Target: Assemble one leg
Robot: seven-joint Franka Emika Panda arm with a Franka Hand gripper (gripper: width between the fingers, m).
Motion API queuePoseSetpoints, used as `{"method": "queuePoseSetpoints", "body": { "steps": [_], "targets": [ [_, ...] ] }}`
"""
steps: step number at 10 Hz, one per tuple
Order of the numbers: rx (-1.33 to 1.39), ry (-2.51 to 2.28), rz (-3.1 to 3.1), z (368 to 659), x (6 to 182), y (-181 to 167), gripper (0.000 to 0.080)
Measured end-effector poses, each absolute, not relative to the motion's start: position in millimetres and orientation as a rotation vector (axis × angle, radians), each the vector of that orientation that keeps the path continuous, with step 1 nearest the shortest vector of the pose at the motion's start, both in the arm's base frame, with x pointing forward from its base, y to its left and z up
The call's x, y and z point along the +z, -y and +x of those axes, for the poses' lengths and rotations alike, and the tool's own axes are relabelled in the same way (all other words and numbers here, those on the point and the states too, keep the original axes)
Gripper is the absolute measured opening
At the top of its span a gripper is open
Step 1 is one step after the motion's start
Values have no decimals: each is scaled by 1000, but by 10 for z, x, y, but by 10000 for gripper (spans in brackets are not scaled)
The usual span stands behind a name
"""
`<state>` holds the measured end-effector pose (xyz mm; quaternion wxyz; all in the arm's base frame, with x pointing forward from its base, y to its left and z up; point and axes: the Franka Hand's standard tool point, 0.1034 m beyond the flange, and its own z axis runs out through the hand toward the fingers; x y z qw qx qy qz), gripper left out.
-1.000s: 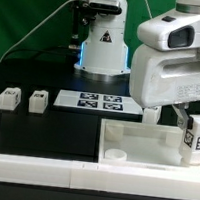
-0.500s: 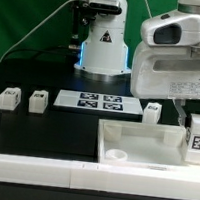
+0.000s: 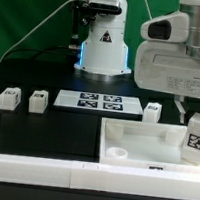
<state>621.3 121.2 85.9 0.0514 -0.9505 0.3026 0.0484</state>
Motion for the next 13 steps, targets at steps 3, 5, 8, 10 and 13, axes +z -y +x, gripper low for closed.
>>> {"method": "queuePoseSetpoints", "body": {
  "steps": [3,5,8,10,13],
  "targets": [
    [170,-1280,-2762,6209,856,-1224,297],
    [183,-1493,-2661,6206,856,-1237,297],
    [214,-1828,-2447,6194,854,-1286,297],
    [219,-1825,-2447,6190,854,-1304,339],
    [218,-1782,-2474,6185,854,-1326,612]
  ]
}}
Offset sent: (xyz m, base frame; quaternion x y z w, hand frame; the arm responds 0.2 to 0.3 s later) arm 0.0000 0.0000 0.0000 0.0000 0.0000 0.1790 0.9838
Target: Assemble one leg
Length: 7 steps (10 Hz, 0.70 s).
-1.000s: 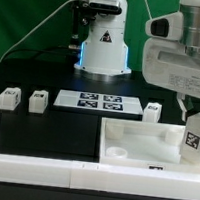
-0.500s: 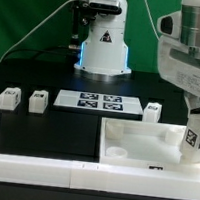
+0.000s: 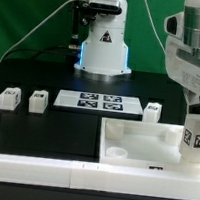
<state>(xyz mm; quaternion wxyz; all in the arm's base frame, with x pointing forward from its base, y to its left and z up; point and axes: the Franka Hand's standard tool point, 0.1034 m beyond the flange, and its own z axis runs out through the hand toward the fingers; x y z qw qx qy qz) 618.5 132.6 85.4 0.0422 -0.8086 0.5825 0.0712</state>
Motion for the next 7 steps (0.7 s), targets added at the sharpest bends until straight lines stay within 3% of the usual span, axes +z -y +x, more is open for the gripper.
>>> {"method": "queuePoseSetpoints", "body": {
  "steps": [1,7],
  "targets": [
    [217,-1766,-2485,6184,854,-1331,642],
    [232,-614,-3010,6108,822,-1244,649]
  ]
}}
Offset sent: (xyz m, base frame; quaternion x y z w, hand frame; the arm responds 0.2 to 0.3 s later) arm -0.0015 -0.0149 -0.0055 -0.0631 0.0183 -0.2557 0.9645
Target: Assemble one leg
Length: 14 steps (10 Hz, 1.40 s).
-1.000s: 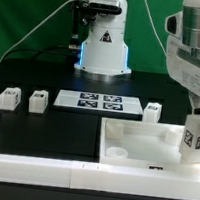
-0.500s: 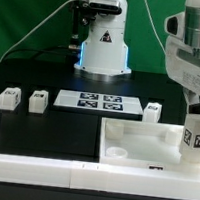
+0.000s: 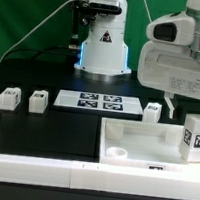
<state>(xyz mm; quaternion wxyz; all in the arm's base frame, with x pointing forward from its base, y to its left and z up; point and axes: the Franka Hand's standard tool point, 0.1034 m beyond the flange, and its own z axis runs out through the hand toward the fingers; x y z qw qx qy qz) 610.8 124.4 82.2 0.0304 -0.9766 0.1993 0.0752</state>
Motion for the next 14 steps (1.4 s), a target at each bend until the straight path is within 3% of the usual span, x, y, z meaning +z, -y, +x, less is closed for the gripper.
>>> {"method": "queuePoseSetpoints", "body": {
  "steps": [6,7,8,9,10,14],
  "targets": [
    [191,258,-3021,6118,821,-1201,649],
    [192,246,-3023,6118,821,-1201,526],
    [192,248,-3022,6117,820,-1202,526],
    [192,249,-3022,6116,820,-1202,387],
    [192,248,-3024,6119,820,-1192,298],
    [193,205,-3028,6121,821,-1189,298]
  ]
}}
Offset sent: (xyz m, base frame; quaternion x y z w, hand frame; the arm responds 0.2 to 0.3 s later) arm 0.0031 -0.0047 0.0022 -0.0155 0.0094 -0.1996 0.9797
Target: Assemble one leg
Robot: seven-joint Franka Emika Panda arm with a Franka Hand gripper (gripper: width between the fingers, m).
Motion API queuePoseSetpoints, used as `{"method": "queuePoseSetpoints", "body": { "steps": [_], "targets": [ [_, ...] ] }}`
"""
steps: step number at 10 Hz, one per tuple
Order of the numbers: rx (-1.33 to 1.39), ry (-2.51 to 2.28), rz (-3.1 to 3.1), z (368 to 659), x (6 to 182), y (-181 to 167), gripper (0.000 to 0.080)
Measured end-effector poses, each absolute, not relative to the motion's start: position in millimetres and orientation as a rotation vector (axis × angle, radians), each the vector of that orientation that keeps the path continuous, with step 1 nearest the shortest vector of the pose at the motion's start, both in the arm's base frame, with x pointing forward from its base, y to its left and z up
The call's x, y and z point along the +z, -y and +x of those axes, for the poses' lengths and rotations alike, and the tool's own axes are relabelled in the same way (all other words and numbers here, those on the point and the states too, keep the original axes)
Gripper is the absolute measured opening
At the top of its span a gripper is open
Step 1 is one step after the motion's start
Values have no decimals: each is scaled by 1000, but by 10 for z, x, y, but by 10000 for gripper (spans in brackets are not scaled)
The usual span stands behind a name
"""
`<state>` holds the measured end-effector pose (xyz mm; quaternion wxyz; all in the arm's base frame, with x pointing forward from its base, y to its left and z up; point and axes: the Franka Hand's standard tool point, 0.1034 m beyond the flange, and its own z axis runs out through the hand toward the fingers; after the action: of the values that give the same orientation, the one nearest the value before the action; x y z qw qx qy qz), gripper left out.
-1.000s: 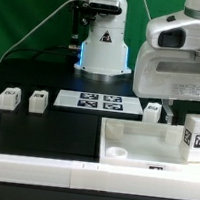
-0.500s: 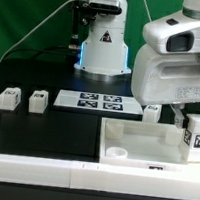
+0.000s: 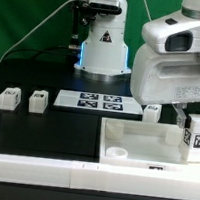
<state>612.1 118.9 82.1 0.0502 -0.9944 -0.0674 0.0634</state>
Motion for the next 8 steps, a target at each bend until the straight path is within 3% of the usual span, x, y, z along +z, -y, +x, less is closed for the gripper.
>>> {"method": "queuePoseSetpoints", "body": {
  "steps": [3,8],
  "targets": [
    [205,-50,-3043,6120,821,-1202,298],
    [247,-928,-2925,6114,832,-1258,298]
  ]
}}
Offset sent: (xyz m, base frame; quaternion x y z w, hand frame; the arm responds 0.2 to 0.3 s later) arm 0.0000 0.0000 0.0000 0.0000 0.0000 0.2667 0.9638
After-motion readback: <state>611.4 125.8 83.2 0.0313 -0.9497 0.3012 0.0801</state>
